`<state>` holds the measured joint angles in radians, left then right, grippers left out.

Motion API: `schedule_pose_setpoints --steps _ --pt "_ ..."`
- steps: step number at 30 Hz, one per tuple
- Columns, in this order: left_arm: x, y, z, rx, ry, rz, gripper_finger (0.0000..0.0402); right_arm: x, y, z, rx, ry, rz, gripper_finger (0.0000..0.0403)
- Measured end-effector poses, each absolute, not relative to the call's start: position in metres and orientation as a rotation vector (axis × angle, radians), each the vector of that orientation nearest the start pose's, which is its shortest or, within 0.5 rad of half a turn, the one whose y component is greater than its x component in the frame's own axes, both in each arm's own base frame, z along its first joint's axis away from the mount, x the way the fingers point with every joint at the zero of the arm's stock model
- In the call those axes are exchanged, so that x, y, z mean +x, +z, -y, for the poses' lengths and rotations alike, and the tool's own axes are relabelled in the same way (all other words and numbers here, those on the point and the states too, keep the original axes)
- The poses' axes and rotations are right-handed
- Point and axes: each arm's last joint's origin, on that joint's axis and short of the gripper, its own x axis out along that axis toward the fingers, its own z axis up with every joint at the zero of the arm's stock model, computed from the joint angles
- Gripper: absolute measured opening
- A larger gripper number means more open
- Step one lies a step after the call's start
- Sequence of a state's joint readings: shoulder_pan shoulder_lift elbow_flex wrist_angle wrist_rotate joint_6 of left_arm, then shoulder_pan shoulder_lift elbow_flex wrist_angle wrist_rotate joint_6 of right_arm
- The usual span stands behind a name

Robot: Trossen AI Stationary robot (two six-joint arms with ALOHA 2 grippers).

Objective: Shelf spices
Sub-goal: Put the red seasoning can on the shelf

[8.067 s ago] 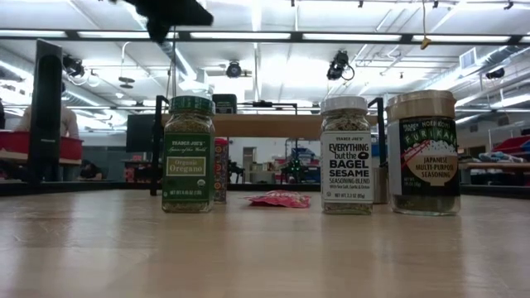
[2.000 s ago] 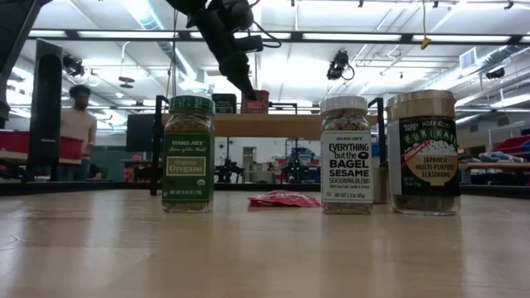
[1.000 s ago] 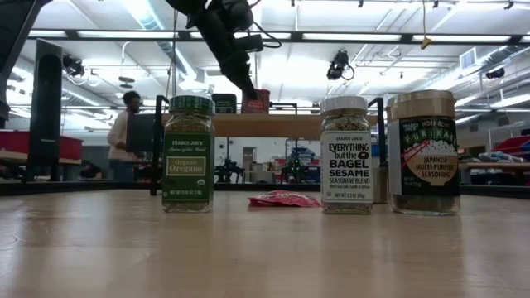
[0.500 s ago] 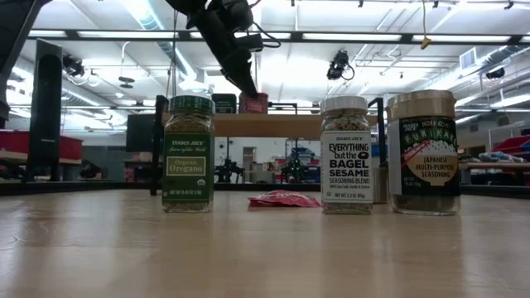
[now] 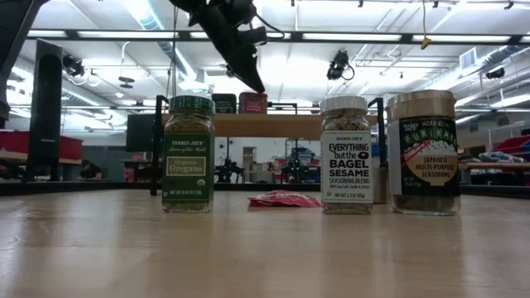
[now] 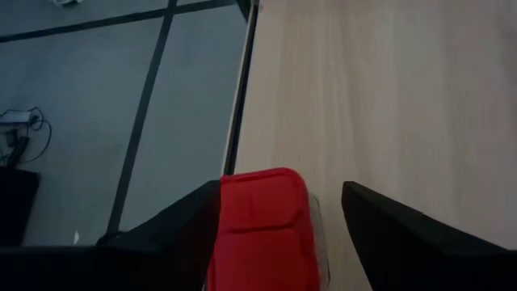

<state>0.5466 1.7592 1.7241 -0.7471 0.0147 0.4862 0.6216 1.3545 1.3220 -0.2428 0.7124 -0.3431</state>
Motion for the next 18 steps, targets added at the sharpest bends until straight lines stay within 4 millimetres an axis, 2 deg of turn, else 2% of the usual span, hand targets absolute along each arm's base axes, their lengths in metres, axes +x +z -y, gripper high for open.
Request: schedule_pose_setpoints --steps 6,10,14,18 --pt "0.336 0.348 -0.185 0.253 0.271 -0.846 0.026 0.252 0.389 -0.157 -0.512 -0.052 -0.231 0.024" --pt "0.342 0.353 -0.169 0.285 0.254 -0.829 0.024 0.252 0.389 -0.157 -0.514 -0.052 -0.233 0.024" --pt "0.346 0.355 -0.152 0.331 0.271 -0.856 0.0184 0.251 0.388 -0.158 -0.517 -0.048 -0.237 0.024" --pt "0.34 0.351 -0.139 0.364 0.3 -0.983 0.0091 0.25 0.388 -0.161 -0.52 -0.037 -0.234 0.024"
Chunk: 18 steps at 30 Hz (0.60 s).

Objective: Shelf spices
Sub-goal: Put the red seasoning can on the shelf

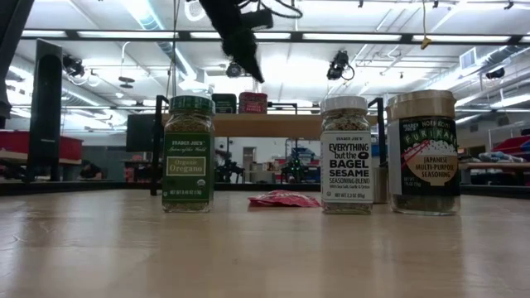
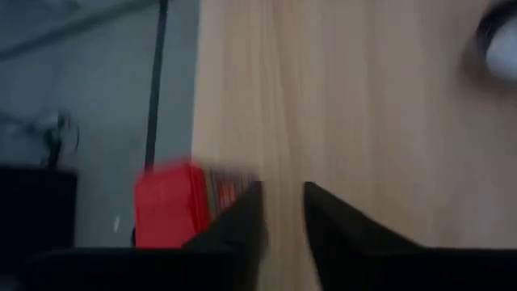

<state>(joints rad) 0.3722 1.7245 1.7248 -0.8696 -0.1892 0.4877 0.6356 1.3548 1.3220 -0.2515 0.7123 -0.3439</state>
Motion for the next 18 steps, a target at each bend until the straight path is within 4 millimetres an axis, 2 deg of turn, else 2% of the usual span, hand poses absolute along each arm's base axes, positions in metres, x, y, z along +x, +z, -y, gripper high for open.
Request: schedule_pose_setpoints --steps 2,4,18 --pt "0.336 0.346 -0.137 0.36 0.31 -1.059 0.0037 0.249 0.388 -0.162 -0.525 -0.031 -0.231 0.024" --pt "0.333 0.34 -0.137 0.335 0.32 -1.092 0.0011 0.248 0.388 -0.164 -0.528 -0.026 -0.23 0.024" --pt "0.33 0.317 -0.148 0.322 0.41 -1.142 0.0002 0.248 0.389 -0.164 -0.53 -0.026 -0.223 0.024"
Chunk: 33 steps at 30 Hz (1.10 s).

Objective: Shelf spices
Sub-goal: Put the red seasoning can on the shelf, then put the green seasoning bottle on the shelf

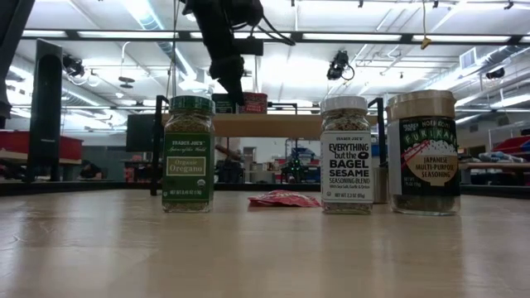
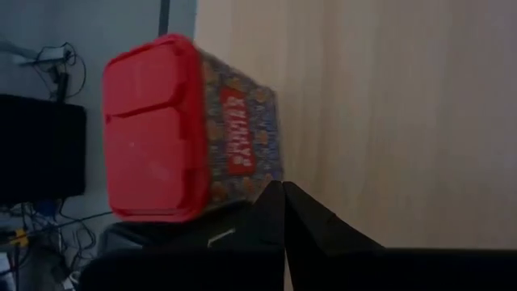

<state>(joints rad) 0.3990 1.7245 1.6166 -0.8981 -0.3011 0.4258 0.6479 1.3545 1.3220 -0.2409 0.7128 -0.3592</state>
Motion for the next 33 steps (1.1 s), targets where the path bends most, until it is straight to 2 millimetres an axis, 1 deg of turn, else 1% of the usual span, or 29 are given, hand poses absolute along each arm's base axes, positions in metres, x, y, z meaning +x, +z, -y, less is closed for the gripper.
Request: schedule_pose_setpoints --steps 14,18,23,33 --pt "0.325 0.317 -0.162 0.278 0.472 -1.127 0.0 0.248 0.389 -0.164 -0.53 -0.026 -0.223 0.024" --pt "0.325 0.317 -0.162 0.269 0.474 -1.124 0.0 0.248 0.389 -0.164 -0.53 -0.026 -0.223 0.024" --pt "0.326 0.317 -0.16 0.235 0.418 -1.102 0.0 0.248 0.389 -0.164 -0.531 -0.026 -0.224 0.024" --pt "0.329 0.319 -0.162 0.238 0.427 -1.068 0.0 0.248 0.389 -0.164 -0.531 -0.026 -0.224 0.024"
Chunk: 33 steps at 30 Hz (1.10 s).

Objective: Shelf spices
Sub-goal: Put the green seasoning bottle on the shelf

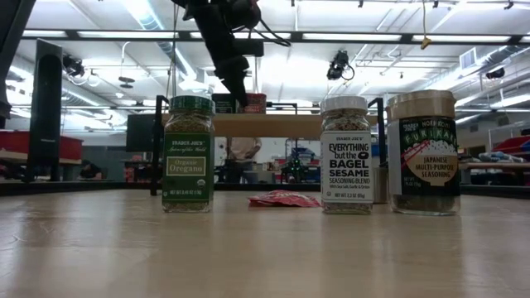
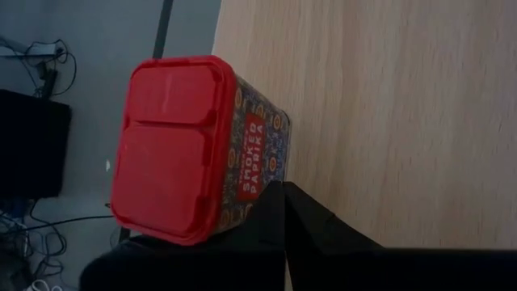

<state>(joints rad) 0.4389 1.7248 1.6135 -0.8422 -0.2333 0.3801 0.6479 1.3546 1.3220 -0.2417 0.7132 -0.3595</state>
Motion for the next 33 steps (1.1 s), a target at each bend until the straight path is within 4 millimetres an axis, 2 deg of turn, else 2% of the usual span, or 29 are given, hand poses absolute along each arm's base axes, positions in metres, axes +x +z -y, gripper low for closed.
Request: schedule_pose_setpoints --steps 5,8,13,19,23,27,30,33 --pt "0.331 0.319 -0.157 0.249 0.409 -1.063 0.0 0.248 0.389 -0.164 -0.531 -0.026 -0.224 0.024" --pt "0.336 0.325 -0.145 0.262 0.369 -1.043 0.0 0.248 0.389 -0.164 -0.531 -0.026 -0.224 0.024" --pt "0.35 0.348 -0.112 0.284 0.25 -0.934 0.0015 0.249 0.389 -0.163 -0.529 -0.031 -0.223 0.024" --pt "0.361 0.364 -0.065 0.255 0.17 -0.859 0.0083 0.25 0.391 -0.162 -0.518 -0.037 -0.21 0.024" --pt "0.354 0.356 -0.046 0.188 0.187 -0.982 0.015 0.25 0.391 -0.162 -0.513 -0.038 -0.204 0.024" --pt "0.347 0.33 -0.028 0.106 0.216 -1.13 0.0215 0.25 0.393 -0.162 -0.503 -0.041 -0.19 0.024" --pt "0.347 0.315 -0.005 0.071 0.207 -1.164 0.025 0.25 0.393 -0.163 -0.502 -0.039 -0.188 0.024" --pt "0.35 0.305 0.019 0.058 0.235 -1.125 0.027 0.25 0.393 -0.163 -0.502 -0.039 -0.188 0.024"
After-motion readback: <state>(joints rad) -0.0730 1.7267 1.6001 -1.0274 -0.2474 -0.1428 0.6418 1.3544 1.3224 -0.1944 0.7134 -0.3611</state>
